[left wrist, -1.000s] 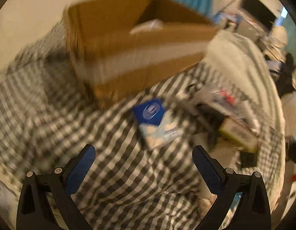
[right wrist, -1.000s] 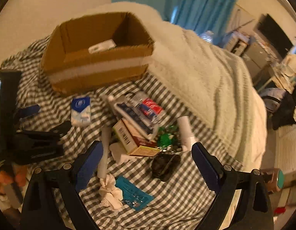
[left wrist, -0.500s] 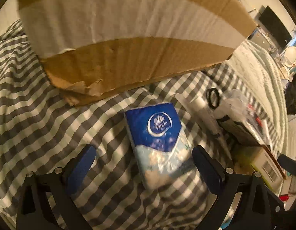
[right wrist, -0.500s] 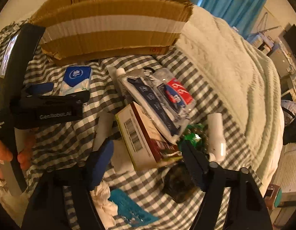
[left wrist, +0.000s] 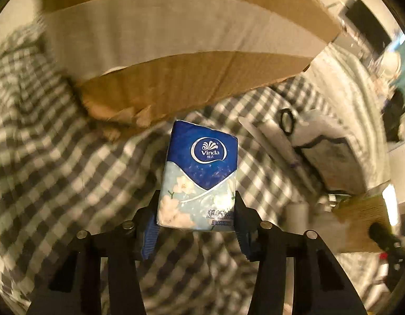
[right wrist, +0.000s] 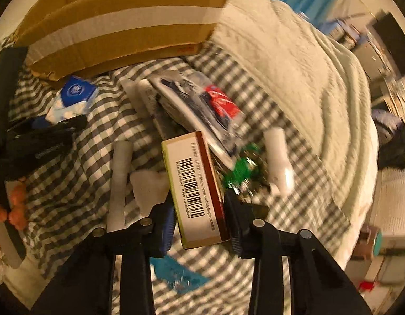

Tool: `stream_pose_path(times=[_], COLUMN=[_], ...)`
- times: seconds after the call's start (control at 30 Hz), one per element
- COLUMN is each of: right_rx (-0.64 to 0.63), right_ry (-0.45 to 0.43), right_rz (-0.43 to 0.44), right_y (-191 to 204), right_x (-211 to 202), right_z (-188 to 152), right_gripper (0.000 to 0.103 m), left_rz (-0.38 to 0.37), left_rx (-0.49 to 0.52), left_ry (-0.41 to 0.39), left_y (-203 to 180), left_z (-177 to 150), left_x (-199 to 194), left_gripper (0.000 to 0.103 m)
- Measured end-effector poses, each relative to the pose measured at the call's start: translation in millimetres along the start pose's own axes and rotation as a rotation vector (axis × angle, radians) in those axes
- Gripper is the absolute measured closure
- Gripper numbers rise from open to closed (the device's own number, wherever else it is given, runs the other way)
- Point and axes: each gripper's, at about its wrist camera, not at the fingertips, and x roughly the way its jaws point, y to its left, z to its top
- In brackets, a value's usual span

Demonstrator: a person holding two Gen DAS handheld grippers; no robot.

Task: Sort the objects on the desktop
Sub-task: 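Grasp the blue Vinda tissue pack with the left gripper while the right grasps the barcode box, then drop the tissue pack from the left gripper while the right drops the barcode box into the box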

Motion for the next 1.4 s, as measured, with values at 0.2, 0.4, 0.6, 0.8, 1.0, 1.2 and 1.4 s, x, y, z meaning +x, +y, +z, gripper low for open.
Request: stream_pose_path(times=[0.2, 0.4, 0.6, 0.8, 1.0, 1.2, 1.4], right_rx=[0.052, 0.128, 0.209, 0.258, 0.277, 0.324, 0.405], right_ry=[-0.050, -0.151, -0.308, -0.432, -0.503, -0.481, -0.410], right_rz=[-0.069, -0.077, -0.040, 0.039, 0.086, 0.187, 0.285], right_y=[-8, -12, -9, 2, 15, 11, -5], right_x=[-58, -123, -185, -221, -220, -155, -85], right_z=[3, 12, 40, 98, 173, 227, 250], right_gripper=[0.075, 0.075, 0.075, 0.075, 0.075, 0.075, 0.075], left_rz=[-0.091, -0.158, -0.155, -0.065, -0.021, -0.041, -0.008], left_rx=[-0.012, 0.001, 0.125, 0.233, 0.202, 0.061, 0.031], left_ry=[0.022, -0.027, -0.171, -0.298, -0.346, -0.237, -0.208], left_y=[15, 7, -22, -32, -26, -1, 7], left_z=[-21, -6, 45, 120, 173, 204, 226], left_x=[-45, -91, -161, -228, -218, -151, -104], left_gripper=[0.054, 0.054, 0.054, 0.054, 0.054, 0.054, 0.053])
